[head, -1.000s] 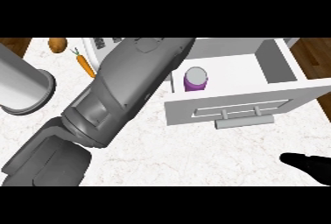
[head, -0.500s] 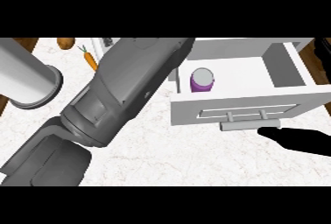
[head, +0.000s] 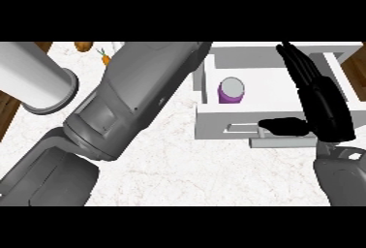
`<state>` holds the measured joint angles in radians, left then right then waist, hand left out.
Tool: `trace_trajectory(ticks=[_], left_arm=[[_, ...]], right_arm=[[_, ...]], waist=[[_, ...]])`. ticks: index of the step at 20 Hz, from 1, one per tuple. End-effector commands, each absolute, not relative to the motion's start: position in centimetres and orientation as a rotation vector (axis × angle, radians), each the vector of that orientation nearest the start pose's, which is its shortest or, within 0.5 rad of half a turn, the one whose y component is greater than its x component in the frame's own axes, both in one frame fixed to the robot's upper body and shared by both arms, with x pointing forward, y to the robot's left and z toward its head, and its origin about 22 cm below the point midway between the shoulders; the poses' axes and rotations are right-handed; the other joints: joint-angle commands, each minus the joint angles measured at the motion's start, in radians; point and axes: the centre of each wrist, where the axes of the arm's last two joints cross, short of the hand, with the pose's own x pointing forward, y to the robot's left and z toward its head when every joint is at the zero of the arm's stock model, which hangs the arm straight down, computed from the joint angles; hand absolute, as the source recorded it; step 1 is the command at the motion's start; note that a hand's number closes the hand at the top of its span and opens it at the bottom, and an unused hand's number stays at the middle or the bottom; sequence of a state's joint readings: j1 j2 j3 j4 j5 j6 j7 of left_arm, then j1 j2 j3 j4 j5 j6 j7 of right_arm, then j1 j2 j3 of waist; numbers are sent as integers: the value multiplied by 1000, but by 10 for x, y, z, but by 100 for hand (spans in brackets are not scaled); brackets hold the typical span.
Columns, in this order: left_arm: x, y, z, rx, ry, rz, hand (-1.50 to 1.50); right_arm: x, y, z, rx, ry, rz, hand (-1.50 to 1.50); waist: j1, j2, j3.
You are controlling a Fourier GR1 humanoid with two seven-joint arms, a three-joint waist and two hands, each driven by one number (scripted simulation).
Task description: Pick up the can, place it into the drawer and close the drawer
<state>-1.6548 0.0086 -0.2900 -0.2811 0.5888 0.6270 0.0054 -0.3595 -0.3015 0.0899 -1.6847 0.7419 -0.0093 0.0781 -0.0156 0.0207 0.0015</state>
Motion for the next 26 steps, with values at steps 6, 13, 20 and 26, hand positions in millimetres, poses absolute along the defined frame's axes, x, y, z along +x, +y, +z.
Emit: trace_trajectory(ticks=[6,13,20,26], left_arm=[[443,-1,279,41,-1722,2,-150],[453,31,271,62,-1717,22,-150],[458,62,257,89,-1710,-4,-150],[451,66,256,73,-1691,-9,-150]], right_arm=[[357,-205,70,-996,-1777,997,-150],[396,-191,65,-1087,-1753,937,-150],[424,-191,66,-1235,-1770,858,-150],[441,-178,72,-1314,-1774,820,-150]], waist=[[41,-6,0],[51,-14,-1],[74,-14,-1],[108,-15,-1]])
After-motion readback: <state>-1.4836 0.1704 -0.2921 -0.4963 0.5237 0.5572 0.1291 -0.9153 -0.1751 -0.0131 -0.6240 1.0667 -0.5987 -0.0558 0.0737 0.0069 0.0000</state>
